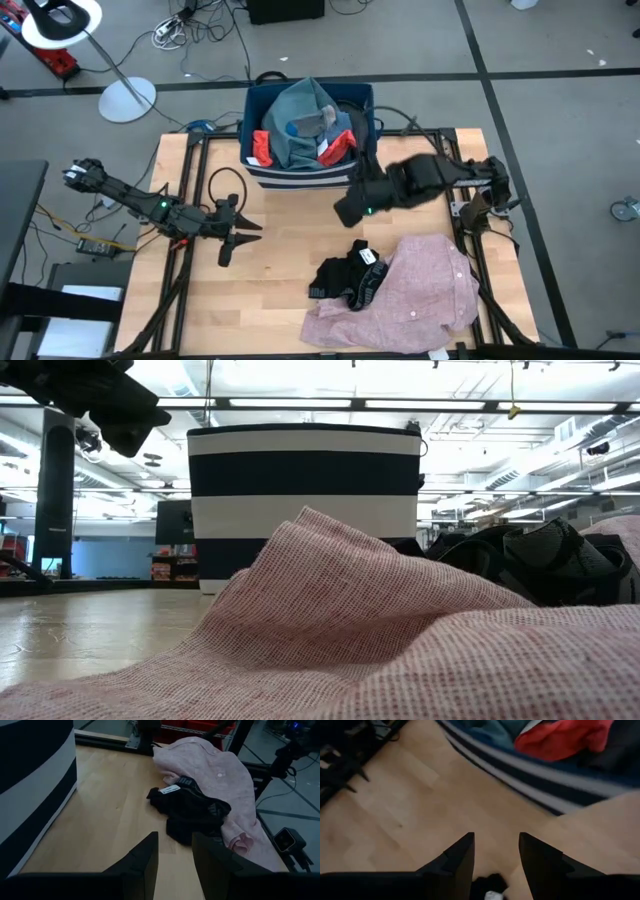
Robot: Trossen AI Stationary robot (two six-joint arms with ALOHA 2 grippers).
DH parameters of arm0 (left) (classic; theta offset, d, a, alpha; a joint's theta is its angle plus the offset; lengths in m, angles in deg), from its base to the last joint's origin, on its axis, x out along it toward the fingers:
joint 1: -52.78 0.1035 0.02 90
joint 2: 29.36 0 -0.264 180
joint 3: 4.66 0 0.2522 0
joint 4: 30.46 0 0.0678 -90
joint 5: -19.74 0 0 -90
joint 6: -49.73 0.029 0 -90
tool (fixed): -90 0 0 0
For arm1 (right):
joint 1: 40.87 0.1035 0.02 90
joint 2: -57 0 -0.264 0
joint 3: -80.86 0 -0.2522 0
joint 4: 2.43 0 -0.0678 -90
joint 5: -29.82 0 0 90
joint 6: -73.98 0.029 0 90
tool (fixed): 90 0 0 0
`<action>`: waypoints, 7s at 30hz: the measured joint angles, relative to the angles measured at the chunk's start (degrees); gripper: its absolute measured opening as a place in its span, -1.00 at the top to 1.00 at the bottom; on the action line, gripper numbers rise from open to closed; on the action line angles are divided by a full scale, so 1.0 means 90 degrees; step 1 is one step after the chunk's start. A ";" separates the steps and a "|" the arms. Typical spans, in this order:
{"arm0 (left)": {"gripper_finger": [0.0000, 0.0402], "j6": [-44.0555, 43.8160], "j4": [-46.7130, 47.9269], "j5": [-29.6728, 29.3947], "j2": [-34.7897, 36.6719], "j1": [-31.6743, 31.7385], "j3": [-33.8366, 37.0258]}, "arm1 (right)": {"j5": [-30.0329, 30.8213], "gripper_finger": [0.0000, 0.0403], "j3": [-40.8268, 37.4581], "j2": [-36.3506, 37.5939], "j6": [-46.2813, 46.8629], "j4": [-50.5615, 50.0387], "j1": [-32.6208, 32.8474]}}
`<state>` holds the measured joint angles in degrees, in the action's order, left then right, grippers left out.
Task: Sort clothes
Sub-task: Put the black underwear into the blue bin, then put the pink polo shirt into the blue bin
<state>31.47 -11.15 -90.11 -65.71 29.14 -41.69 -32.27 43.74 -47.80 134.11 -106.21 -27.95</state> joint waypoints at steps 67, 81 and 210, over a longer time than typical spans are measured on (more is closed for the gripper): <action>0.38 -0.0002 0.0032 -0.0005 0.0000 0.0000 0.0002 | -0.2436 0.57 -0.6883 -0.0024 0.2863 0.5412 0.0720; 0.38 -0.0002 0.0044 -0.0005 0.0000 0.0000 0.0002 | -0.2348 0.97 -0.6870 0.0746 0.2845 0.5380 0.0720; 0.38 -0.0223 0.0369 -0.1555 0.0000 0.0000 0.0005 | -0.4267 -0.04 -0.1025 -0.0894 -0.3870 0.5119 -0.4660</action>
<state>29.46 -7.83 -104.10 -65.72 29.15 -41.65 -70.67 34.52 -55.84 99.28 -60.14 -69.88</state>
